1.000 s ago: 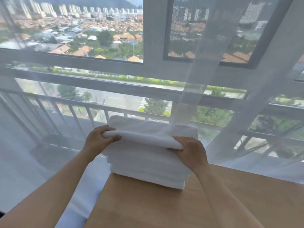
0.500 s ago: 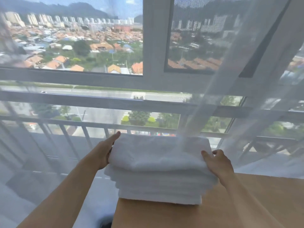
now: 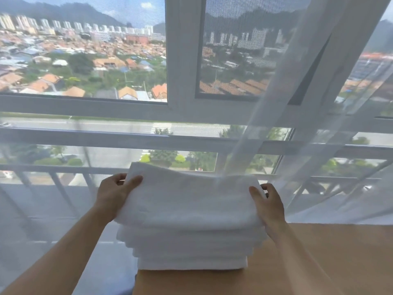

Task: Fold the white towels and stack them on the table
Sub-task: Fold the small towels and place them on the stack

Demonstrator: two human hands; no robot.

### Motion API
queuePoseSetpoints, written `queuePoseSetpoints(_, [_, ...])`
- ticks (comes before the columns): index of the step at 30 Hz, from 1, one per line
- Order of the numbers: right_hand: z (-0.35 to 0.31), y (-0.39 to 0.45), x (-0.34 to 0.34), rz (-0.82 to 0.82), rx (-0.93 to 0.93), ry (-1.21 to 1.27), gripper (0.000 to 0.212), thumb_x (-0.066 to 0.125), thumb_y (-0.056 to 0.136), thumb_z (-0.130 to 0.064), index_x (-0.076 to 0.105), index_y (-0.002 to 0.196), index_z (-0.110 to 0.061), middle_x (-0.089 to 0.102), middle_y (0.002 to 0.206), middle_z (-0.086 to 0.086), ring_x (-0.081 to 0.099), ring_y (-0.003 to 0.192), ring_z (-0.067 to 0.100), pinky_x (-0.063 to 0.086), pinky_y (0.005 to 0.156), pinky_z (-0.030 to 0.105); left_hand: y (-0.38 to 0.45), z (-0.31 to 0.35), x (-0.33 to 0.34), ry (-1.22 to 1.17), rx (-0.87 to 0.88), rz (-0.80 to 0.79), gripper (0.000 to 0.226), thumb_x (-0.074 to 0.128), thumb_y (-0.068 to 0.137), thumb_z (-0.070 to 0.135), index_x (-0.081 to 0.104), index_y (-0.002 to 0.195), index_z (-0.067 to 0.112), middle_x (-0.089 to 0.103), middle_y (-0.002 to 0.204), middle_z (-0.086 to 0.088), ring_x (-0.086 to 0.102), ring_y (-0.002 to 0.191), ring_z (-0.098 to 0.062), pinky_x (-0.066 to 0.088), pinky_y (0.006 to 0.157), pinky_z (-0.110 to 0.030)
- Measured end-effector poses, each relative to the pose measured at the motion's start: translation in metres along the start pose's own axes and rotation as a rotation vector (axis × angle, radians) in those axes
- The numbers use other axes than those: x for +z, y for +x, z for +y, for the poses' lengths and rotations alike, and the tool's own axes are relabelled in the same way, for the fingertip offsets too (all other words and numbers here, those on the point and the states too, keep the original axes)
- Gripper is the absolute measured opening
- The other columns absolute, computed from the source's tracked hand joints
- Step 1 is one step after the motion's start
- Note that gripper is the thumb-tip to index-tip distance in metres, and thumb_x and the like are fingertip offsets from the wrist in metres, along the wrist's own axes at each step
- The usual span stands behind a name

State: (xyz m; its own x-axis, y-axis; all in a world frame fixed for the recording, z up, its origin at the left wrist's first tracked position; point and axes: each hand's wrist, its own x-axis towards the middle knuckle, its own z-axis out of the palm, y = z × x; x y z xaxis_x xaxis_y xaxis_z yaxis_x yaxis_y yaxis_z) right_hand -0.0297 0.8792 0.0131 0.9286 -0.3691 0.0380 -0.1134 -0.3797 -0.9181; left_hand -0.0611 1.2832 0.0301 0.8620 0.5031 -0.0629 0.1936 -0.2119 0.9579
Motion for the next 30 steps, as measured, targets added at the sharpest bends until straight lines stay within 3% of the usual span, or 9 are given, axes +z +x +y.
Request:
queuePoseSetpoints(6, [0.015,-0.002,0.006,-0.14,0.08,-0.159,0.025,0.062,0.092,-0.037,0.052,0.108,-0.02,0.063,0.095,0.003,0.062,0.08,0.019,0.045,0.065,0.033,-0.008,-0.03,0.008,0.323,-0.018,0.033,0.027,0.078,0.083,0.043,0.072,0.091,0.018,0.073,0.088,0.0,0.067,0.08,-0.019,0.044,0.063,-0.031])
queuePoseSetpoints(9, [0.009,0.0,0.005,-0.105,-0.014,-0.374,0.032,0.058,0.094,-0.03,0.051,0.121,-0.014,0.057,0.116,0.012,0.058,0.099,0.03,0.045,0.08,0.037,-0.012,-0.021,0.013,0.447,0.022,0.069,0.04,0.073,0.088,0.041,0.067,0.114,0.011,0.072,0.113,-0.009,0.066,0.1,-0.03,0.049,0.083,-0.042])
queuePoseSetpoints(12, [-0.001,-0.008,0.017,0.084,-0.374,-0.713,0.032,0.056,0.096,-0.026,0.055,0.126,-0.012,0.058,0.118,0.011,0.058,0.105,0.034,0.044,0.089,0.044,-0.028,-0.006,0.034,0.655,0.277,0.194,0.052,0.068,0.093,0.036,0.057,0.134,0.006,0.06,0.137,-0.015,0.055,0.125,-0.038,0.042,0.103,-0.048])
queuePoseSetpoints(15, [-0.02,-0.025,0.05,-0.147,-0.672,-0.644,0.038,0.047,0.101,-0.032,0.051,0.137,-0.019,0.057,0.136,0.003,0.051,0.127,0.026,0.034,0.106,0.041,-0.054,0.01,0.081,0.698,0.605,-0.041,0.044,0.059,0.099,0.036,0.057,0.139,0.018,0.05,0.151,-0.006,0.045,0.141,-0.027,0.034,0.113,-0.042])
queuePoseSetpoints(17, [-0.022,-0.03,0.073,-0.397,-0.64,-0.729,0.049,0.031,0.104,-0.047,0.034,0.151,-0.034,0.033,0.159,-0.004,0.028,0.147,0.017,0.017,0.12,0.038,-0.062,0.007,0.111,0.842,0.619,-0.28,0.052,0.042,0.103,0.05,0.041,0.151,0.031,0.029,0.164,0.004,0.024,0.152,-0.013,0.021,0.119,-0.035])
queuePoseSetpoints(19, [-0.015,-0.026,0.081,-0.521,-0.519,-0.857,0.057,0.018,0.101,-0.06,0.019,0.155,-0.043,0.014,0.167,-0.008,0.011,0.152,0.013,0.003,0.123,0.039,-0.056,-0.004,0.119,1.027,0.555,-0.376,0.061,0.023,0.102,0.062,0.021,0.158,0.038,0.012,0.168,0.008,0.007,0.155,-0.01,0.008,0.123,-0.034])
queuePoseSetpoints(23, [-0.002,-0.008,0.055,-0.48,-0.336,-0.902,0.06,0.013,0.101,-0.06,0.019,0.157,-0.04,0.01,0.168,-0.008,0.005,0.154,0.014,-0.002,0.124,0.038,-0.028,-0.028,0.073,1.136,0.436,-0.257,0.069,0.011,0.095,0.069,0.014,0.158,0.04,0.006,0.169,0.009,0.003,0.155,-0.016,0.005,0.125,-0.038])
queuePoseSetpoints(26, [-0.004,-0.003,0.041,-0.419,-0.216,-0.996,0.06,0.011,0.101,-0.056,0.017,0.158,-0.036,0.006,0.168,-0.005,-0.001,0.154,0.021,-0.004,0.123,0.046,-0.014,-0.036,0.036,1.125,0.263,-0.267,0.066,0.013,0.098,0.066,0.009,0.159,0.041,-0.001,0.169,0.008,0.004,0.156,-0.022,0.01,0.124,-0.043])
queuePoseSetpoints(30, [-0.031,-0.021,0.071,-0.363,-0.423,-0.951,0.063,0.013,0.101,-0.057,0.017,0.159,-0.032,0.009,0.168,-0.002,0.004,0.154,0.028,-0.011,0.122,0.048,-0.02,-0.017,0.059,1.199,0.386,-0.268,0.06,0.013,0.104,0.055,0.014,0.16,0.033,0.001,0.169,0.005,-0.007,0.156,-0.023,-0.004,0.125,-0.042])
